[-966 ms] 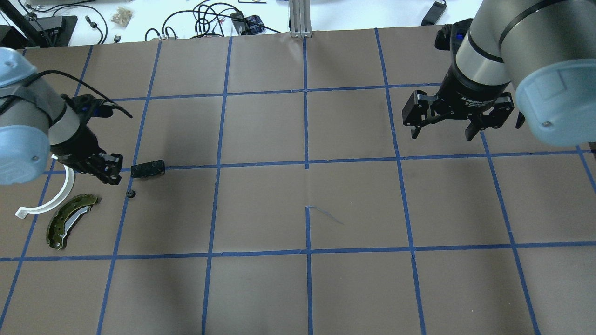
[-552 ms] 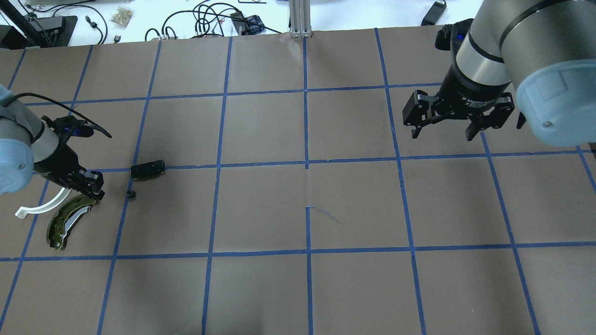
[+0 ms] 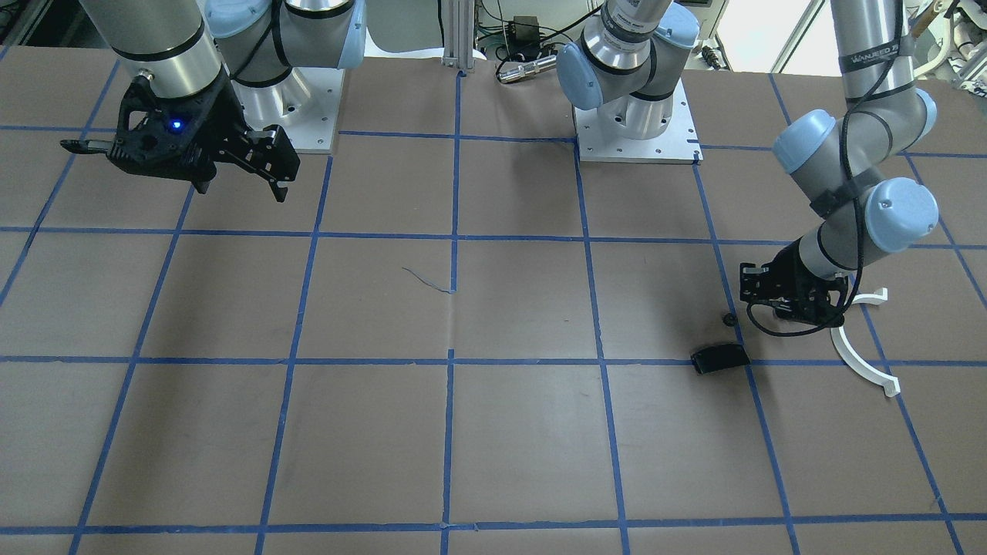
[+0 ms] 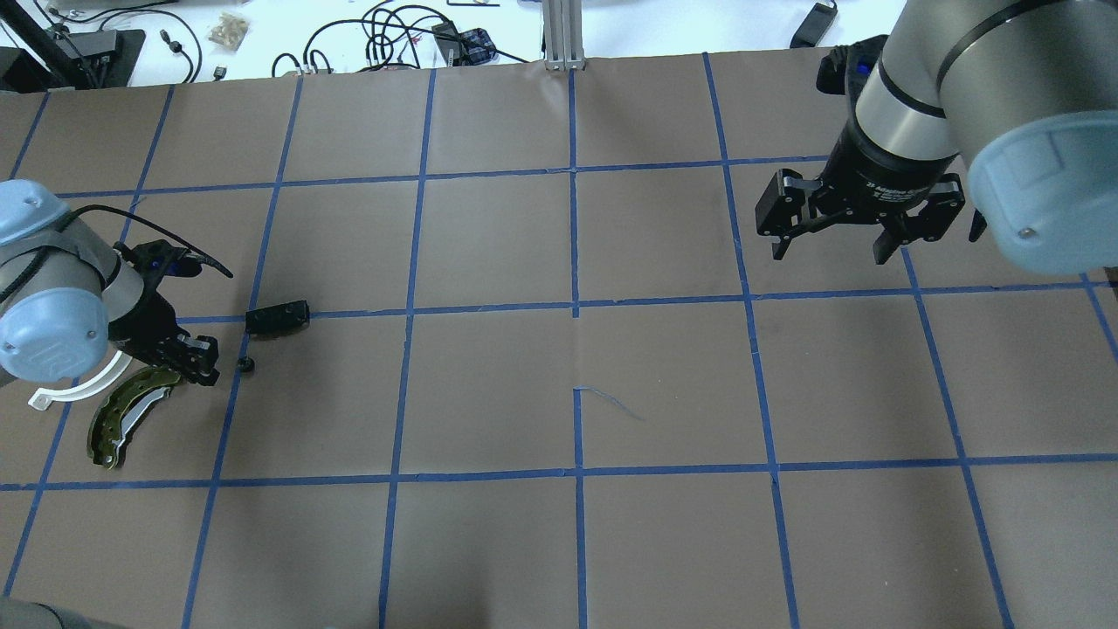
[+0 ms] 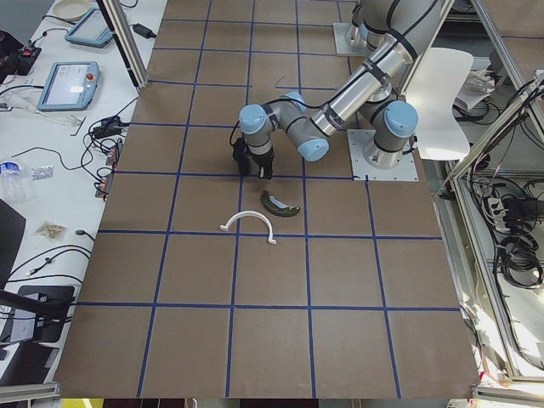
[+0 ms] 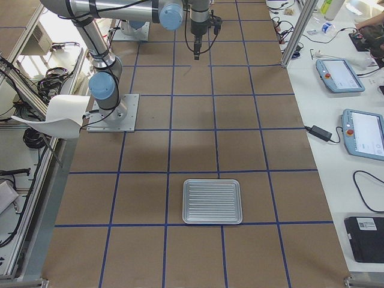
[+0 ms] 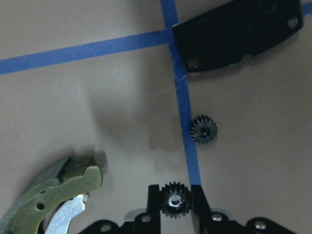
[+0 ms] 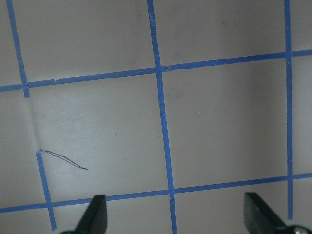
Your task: Place bearing gear from tray to pile
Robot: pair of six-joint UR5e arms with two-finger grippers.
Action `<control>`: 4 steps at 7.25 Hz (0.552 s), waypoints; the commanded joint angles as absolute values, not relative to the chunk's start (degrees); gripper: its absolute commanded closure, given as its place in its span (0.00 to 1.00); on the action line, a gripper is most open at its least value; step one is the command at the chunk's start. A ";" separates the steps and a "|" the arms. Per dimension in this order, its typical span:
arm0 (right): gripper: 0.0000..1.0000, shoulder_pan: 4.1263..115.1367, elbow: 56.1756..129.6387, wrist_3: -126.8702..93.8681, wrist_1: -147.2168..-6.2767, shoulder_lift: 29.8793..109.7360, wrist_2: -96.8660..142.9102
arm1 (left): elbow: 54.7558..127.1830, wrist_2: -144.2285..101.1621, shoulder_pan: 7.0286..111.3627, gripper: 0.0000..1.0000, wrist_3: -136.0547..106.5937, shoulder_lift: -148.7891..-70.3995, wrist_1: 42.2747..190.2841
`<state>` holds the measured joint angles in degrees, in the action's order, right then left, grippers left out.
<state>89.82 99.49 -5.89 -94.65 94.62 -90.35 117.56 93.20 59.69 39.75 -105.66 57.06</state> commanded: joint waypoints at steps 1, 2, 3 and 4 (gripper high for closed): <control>0.00 89.74 99.49 -5.89 -94.66 94.66 -90.35 | 117.33 93.34 59.68 0.01 40.25 -106.44 56.78; 0.00 89.82 99.49 -5.89 -94.57 94.66 -90.35 | 117.07 93.51 59.68 0.00 40.34 -106.44 57.04; 0.00 89.82 99.49 -5.89 -94.66 94.66 -90.35 | 116.81 93.69 59.76 0.00 39.99 -105.83 57.39; 0.00 89.82 99.49 -5.89 -94.57 94.75 -90.26 | 115.59 93.52 60.37 0.00 39.56 -103.99 59.13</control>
